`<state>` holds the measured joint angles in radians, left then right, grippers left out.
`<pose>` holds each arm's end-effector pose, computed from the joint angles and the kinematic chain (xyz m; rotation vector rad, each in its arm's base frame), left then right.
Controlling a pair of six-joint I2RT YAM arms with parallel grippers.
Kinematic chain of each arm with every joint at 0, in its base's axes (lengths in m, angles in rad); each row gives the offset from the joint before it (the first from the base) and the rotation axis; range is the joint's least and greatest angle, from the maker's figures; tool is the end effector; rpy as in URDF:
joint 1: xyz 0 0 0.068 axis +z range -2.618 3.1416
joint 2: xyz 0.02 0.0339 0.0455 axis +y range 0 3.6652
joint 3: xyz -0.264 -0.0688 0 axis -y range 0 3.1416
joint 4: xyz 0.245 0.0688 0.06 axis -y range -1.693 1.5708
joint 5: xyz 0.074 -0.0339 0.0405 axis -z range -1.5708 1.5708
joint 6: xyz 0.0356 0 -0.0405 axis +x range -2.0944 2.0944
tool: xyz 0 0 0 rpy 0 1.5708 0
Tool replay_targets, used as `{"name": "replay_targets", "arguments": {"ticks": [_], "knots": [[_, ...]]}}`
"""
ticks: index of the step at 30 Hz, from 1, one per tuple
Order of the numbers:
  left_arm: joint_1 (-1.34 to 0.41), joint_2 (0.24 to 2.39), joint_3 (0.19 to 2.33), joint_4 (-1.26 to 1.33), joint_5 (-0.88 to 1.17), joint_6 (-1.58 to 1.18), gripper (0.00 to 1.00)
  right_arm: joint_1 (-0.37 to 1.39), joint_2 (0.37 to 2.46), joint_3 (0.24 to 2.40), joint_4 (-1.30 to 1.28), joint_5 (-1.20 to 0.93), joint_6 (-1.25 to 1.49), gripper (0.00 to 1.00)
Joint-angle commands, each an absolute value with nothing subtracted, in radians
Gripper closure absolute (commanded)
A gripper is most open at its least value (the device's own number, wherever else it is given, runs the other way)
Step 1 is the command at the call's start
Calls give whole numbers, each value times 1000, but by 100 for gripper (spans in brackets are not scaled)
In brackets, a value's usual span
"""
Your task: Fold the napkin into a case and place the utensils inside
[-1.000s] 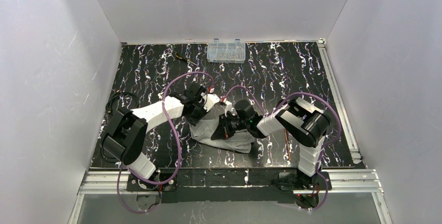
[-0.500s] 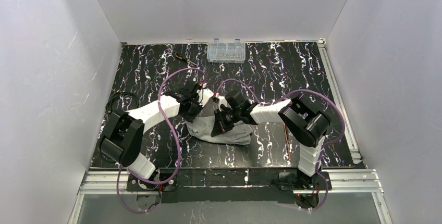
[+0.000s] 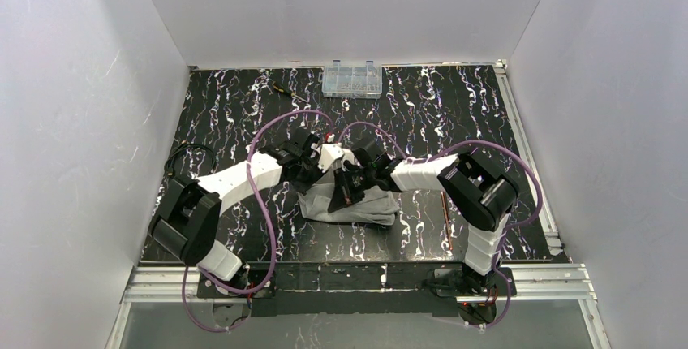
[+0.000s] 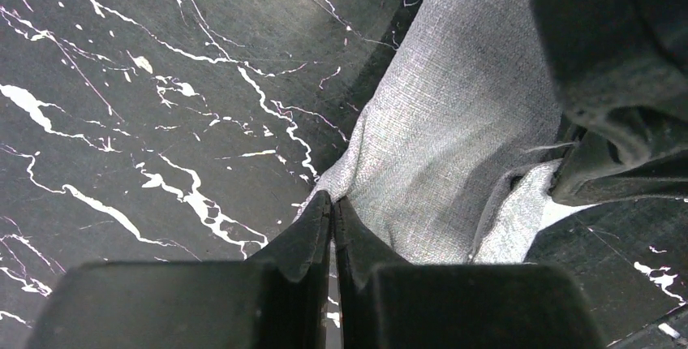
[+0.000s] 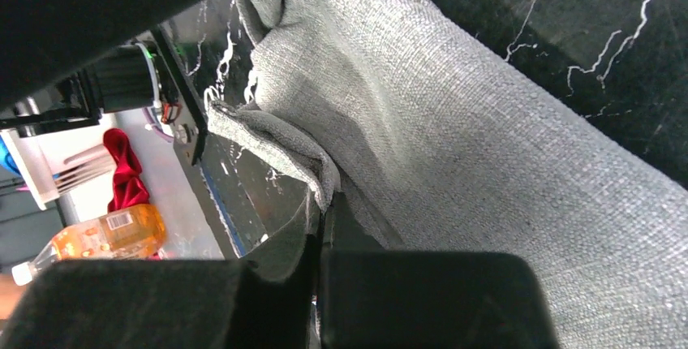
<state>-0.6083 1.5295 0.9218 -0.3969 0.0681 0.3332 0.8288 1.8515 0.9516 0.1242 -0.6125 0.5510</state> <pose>0.2475 -0.1753 0.1942 1.1945 2.2908 -0.1902 0.2323 0.2837 0.1404 -0.6984 2.5145 1.3223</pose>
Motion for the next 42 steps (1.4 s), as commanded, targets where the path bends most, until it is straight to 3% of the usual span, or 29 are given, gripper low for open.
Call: {"name": "replay_targets", "arguments": {"ticks": [1, 18, 26, 42], "knots": [[-611, 1480, 899, -396, 96, 364, 100, 804, 1858, 976, 193, -649, 596, 99], [-611, 1483, 911, -385, 112, 382, 100, 786, 2008, 1244, -204, -687, 423, 99], [-611, 1479, 896, -390, 115, 383, 100, 788, 2036, 1144, -71, -670, 498, 99], [-615, 1491, 919, -397, 147, 406, 100, 789, 2094, 1332, -210, -731, 549, 97]]}}
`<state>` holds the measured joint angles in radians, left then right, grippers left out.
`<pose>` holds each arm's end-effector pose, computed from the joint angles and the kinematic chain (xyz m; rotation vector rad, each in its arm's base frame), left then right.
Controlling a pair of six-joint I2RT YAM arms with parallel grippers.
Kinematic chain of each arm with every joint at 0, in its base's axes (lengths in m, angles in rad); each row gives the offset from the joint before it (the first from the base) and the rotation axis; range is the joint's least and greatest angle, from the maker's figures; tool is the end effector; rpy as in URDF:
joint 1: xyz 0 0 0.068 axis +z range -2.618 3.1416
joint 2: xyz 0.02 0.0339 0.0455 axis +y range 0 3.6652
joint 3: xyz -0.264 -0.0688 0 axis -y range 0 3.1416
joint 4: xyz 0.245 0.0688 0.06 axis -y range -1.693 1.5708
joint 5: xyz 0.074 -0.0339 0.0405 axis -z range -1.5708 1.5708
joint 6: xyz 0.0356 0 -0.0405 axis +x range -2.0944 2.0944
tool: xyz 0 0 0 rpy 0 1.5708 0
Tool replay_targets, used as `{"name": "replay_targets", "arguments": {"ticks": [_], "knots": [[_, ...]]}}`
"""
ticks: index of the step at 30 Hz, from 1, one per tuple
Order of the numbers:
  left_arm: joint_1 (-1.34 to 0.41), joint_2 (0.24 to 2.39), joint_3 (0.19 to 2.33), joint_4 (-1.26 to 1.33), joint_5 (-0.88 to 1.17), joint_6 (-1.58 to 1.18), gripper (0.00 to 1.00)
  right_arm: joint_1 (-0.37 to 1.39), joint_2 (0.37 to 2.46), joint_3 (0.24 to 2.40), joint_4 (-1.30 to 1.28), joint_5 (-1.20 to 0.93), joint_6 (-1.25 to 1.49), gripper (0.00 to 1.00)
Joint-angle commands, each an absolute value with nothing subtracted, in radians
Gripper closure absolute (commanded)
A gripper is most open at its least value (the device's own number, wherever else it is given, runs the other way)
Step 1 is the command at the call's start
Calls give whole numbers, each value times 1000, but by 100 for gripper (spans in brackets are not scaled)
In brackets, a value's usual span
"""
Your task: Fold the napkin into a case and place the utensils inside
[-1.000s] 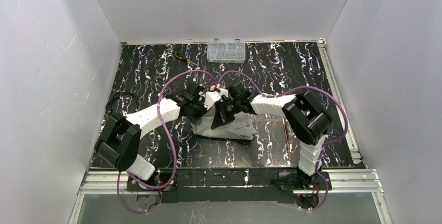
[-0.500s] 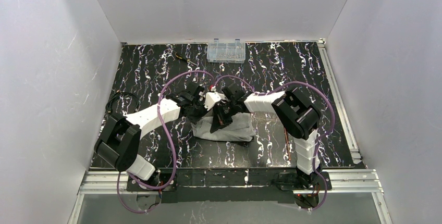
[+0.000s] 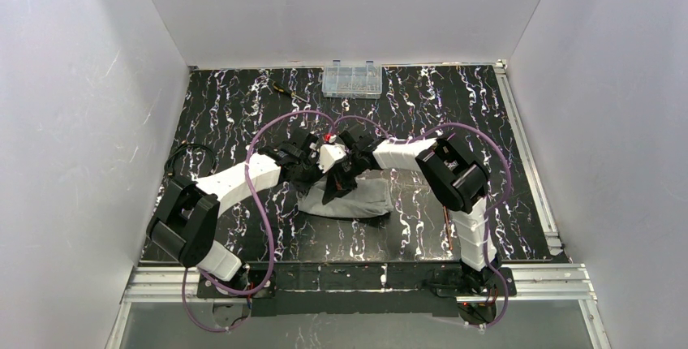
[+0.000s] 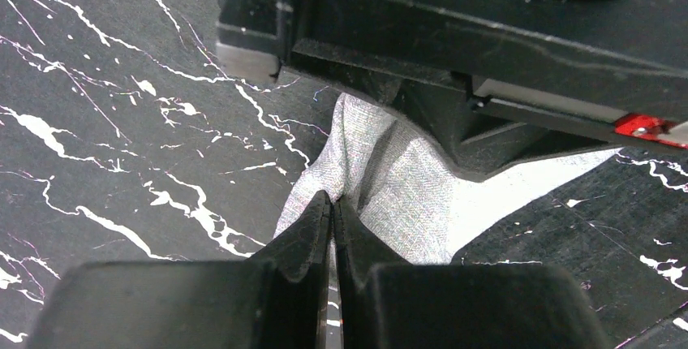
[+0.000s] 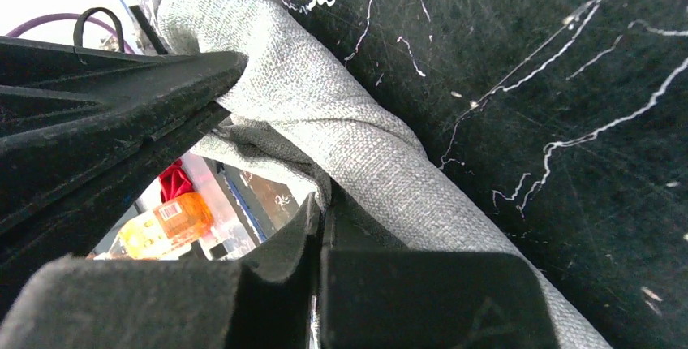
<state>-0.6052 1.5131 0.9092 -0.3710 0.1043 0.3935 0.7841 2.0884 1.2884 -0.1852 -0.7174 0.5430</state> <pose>0.2462 -0.1748 0.1968 1.2577 2.2204 -0.2152 0.2809 0.3132 0.1249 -0.6523 2.7474 1.3498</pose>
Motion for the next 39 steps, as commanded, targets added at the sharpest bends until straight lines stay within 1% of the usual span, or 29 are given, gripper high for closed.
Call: {"name": "replay_targets", "arguments": {"ticks": [1, 4, 9, 17, 23, 28, 29, 31, 32, 35, 39], "knots": [[-616, 1491, 918, -400, 147, 407, 100, 789, 2087, 1328, -210, -734, 549, 97], [-617, 1489, 911, -399, 147, 412, 100, 788, 2072, 1318, -203, -737, 560, 97], [-619, 1487, 903, -397, 148, 410, 100, 788, 2070, 1285, -74, -798, 668, 93], [-621, 1489, 902, -397, 149, 410, 100, 788, 2084, 1276, 7, -845, 735, 94], [-621, 1490, 903, -402, 150, 415, 100, 788, 2094, 1147, 252, -873, 881, 90], [-621, 1492, 905, -406, 152, 412, 100, 788, 2091, 1076, 442, -863, 1010, 89], [-622, 1494, 905, -405, 152, 411, 100, 788, 2093, 1068, 475, -862, 1031, 88], [-622, 1494, 905, -407, 153, 411, 100, 788, 2093, 1059, 515, -861, 1052, 81], [-622, 1495, 906, -407, 153, 411, 100, 788, 2095, 1059, 531, -866, 1059, 80], [-621, 1496, 907, -408, 151, 413, 100, 788, 2105, 1049, 614, -875, 1110, 80], [-622, 1497, 907, -408, 151, 410, 100, 790, 2135, 1021, 804, -887, 1233, 80]]}}
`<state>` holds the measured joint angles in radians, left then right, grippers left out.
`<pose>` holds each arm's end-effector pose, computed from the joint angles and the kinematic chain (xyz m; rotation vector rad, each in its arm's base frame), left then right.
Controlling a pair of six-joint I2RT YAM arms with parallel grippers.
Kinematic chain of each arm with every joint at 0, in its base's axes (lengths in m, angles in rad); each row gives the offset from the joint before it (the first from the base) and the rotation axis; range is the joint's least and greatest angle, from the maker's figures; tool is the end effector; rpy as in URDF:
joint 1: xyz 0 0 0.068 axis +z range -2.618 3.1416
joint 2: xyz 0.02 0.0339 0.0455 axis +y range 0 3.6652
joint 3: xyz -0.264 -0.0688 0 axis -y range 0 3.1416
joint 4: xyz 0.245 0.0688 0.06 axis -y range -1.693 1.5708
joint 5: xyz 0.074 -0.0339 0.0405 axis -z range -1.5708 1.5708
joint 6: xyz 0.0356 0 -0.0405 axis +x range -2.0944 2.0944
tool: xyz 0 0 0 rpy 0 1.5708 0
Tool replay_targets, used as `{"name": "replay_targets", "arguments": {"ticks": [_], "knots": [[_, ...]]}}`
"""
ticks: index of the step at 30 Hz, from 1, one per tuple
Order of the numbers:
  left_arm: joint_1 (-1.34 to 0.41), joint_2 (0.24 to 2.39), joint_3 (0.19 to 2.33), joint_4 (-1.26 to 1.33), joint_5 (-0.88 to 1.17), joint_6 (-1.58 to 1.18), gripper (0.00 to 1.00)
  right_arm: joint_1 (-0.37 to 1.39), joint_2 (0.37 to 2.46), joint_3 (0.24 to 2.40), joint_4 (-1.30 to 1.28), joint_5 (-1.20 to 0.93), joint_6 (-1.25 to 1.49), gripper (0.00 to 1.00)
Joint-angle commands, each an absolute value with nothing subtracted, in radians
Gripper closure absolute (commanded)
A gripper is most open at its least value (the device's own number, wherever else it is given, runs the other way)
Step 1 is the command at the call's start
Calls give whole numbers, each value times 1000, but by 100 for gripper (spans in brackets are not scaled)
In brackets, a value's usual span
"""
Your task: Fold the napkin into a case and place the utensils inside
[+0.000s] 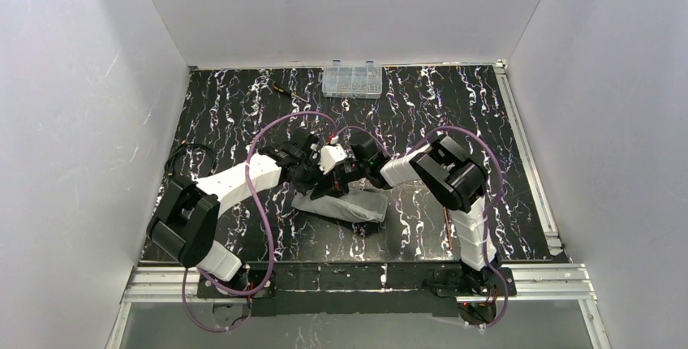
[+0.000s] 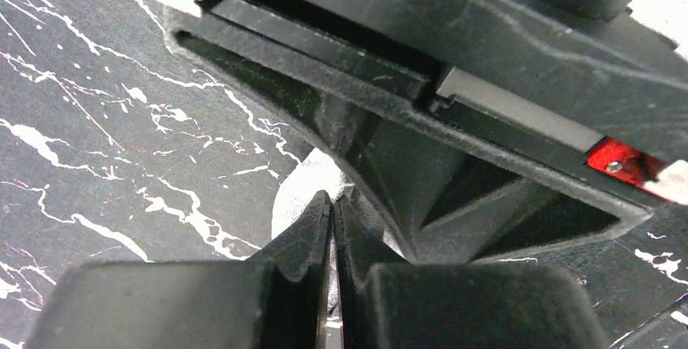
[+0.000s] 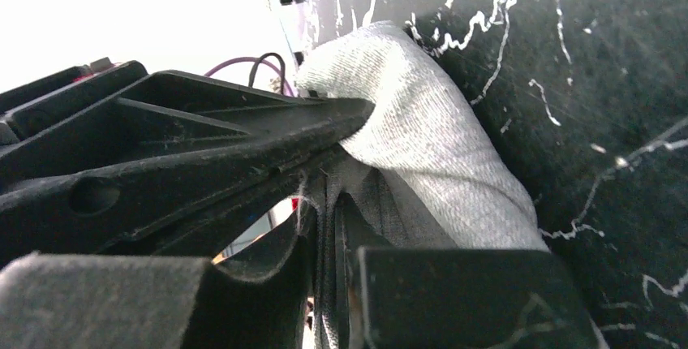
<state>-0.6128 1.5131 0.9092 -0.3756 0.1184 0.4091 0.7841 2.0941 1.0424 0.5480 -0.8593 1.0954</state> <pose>0.2442 -0.1768 0.1965 1.2900 2.2068 -0.2298 0.2718 0.3092 0.1123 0.2734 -2.5058 -1.8182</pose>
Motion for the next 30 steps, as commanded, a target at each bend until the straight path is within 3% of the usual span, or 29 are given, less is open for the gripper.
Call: {"name": "replay_targets", "arguments": {"ticks": [1, 4, 8, 17, 30], "knots": [[-621, 1496, 908, -408, 151, 411, 100, 793, 2143, 1016, 831, -892, 1251, 79], [-622, 1496, 911, -408, 146, 415, 100, 793, 2145, 990, 894, -894, 1283, 79], [-621, 1500, 911, -407, 141, 418, 100, 793, 2139, 964, 896, -896, 1280, 99], [-620, 1500, 962, -431, 148, 471, 100, 773, 2005, 981, 326, -763, 931, 99], [-620, 1486, 962, -467, 231, 484, 100, 766, 1978, 996, 263, -705, 959, 99]]}}
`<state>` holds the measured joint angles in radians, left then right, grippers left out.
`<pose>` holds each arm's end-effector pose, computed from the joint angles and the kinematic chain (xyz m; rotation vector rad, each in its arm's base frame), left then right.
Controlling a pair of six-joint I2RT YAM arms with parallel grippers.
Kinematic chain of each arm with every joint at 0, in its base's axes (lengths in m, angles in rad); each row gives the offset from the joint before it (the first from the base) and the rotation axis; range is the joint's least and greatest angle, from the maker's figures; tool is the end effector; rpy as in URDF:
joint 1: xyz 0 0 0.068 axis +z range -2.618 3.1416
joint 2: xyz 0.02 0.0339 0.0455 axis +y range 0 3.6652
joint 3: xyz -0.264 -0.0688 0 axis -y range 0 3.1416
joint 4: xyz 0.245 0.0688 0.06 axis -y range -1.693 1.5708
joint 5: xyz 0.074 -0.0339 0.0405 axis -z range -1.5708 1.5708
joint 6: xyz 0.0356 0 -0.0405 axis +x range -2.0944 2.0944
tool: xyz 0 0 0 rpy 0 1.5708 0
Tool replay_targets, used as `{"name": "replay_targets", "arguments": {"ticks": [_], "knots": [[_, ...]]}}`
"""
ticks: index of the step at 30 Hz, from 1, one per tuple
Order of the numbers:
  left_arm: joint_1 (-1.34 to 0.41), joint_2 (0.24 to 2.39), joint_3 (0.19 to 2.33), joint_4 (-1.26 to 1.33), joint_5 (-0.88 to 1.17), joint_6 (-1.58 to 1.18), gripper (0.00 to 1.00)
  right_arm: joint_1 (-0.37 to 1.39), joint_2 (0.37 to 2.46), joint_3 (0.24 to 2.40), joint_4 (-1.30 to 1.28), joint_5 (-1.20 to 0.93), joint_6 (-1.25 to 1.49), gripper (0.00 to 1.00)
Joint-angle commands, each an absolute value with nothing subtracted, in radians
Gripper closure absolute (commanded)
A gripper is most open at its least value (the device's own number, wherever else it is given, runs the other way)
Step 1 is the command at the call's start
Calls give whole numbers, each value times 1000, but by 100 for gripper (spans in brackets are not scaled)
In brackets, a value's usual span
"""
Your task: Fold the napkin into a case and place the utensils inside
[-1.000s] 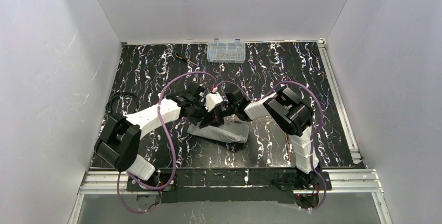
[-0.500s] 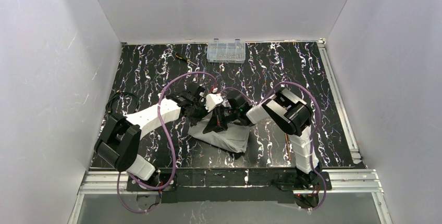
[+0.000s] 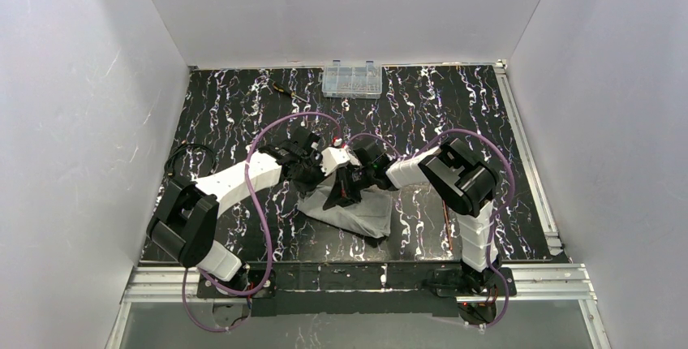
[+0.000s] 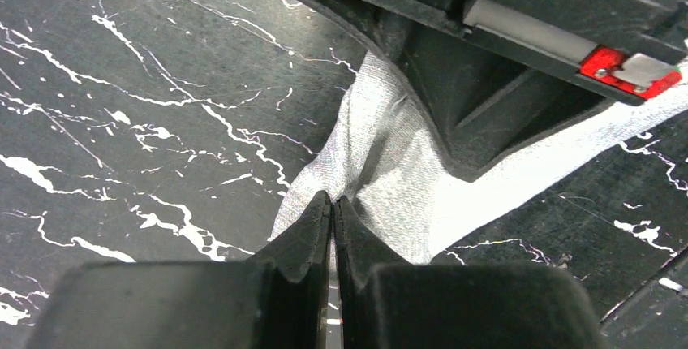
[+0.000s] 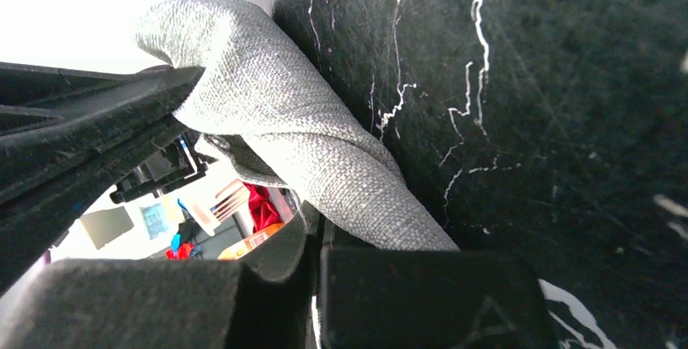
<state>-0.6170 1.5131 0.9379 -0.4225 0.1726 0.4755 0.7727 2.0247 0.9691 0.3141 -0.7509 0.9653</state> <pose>0.2429 -0.1798 0.2025 1.3904 2.1610 -0.2752 0.2569 0.2844 0.0996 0.2029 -2.6829 -1.5657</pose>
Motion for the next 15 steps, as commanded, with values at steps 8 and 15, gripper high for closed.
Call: {"name": "replay_targets", "arguments": {"ticks": [8, 15], "knots": [[-618, 1467, 970, -489, 249, 485, 100, 764, 1989, 1021, 215, -687, 988, 99], [-607, 1462, 982, -488, 228, 521, 100, 766, 1983, 1017, 156, -662, 978, 99]]}}
